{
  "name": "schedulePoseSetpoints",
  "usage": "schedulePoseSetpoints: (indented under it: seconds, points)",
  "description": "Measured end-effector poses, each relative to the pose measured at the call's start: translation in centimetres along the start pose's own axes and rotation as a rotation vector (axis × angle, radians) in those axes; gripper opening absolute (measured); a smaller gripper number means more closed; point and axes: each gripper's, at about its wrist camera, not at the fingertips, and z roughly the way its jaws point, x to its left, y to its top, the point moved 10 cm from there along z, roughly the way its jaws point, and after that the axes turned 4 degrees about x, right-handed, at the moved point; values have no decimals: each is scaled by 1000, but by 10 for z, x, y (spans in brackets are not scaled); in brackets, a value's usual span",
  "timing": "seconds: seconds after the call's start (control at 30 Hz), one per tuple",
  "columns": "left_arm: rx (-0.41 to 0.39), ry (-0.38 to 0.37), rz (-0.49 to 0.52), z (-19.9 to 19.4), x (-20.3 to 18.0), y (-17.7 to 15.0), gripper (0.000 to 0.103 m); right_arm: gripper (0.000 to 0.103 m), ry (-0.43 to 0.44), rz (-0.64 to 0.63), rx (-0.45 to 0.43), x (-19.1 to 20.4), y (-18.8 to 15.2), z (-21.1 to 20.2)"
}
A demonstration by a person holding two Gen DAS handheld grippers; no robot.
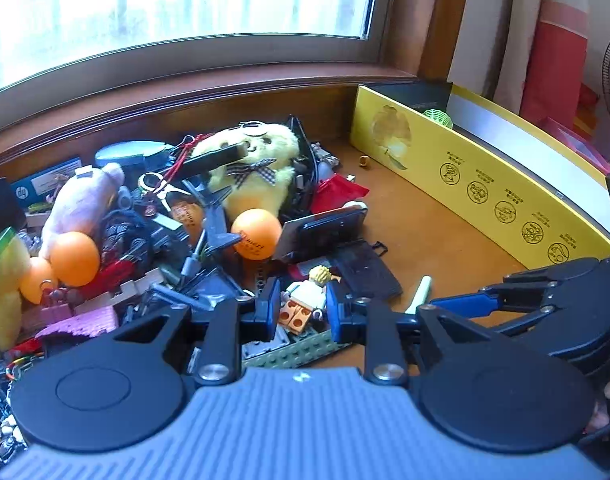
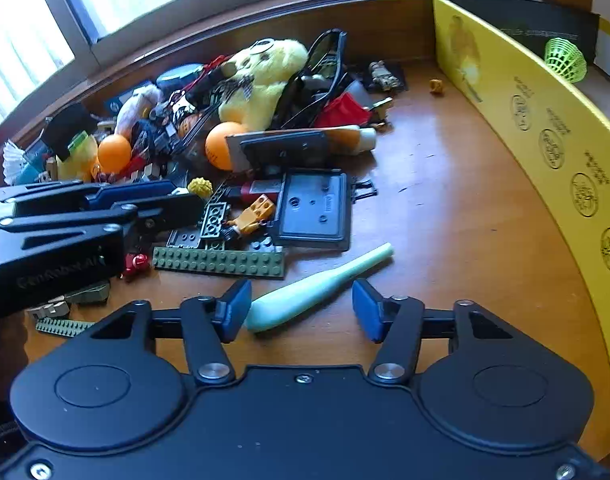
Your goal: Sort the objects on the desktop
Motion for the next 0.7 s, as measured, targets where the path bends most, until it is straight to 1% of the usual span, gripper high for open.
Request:
schedulePoseSetpoints:
  seconds: [0.17, 0.23, 0.27, 0.33, 0.4, 0.43, 0.47, 0.5, 0.6, 0.7]
  points:
    - [5, -2, -1, -2, 5, -4, 29, 73, -22, -23, -8, 9, 3, 7]
    - [6, -3, 0, -2, 6, -5, 29, 73, -33, -30, -13, 10, 4, 8]
    - [6, -5, 1, -2, 6, -5, 29, 71, -38, -35, -15, 11, 4, 9]
    - [3, -7, 3, -3, 7, -4, 29, 60, -62, -45, -25, 9, 4, 8]
    - [2, -9, 4, -3, 7, -4, 29, 31, -116, -60, -40, 4, 4, 6]
    - [2, -10, 6, -3, 6, -4, 29, 25, -147, -66, -45, 0, 4, 5]
    - [2, -11, 6, -2, 6, -4, 29, 16, -168, -66, -47, -4, 4, 4]
    - [2, -12, 7, -2, 5, -3, 29, 16, -178, -57, -49, -7, 5, 4]
    - [3, -17, 14, 0, 2, -2, 29, 15, -164, -13, -60, -15, 5, 0]
    - [-3, -26, 28, 3, -4, 3, 29, 15, -159, 27, -96, -23, 8, -10]
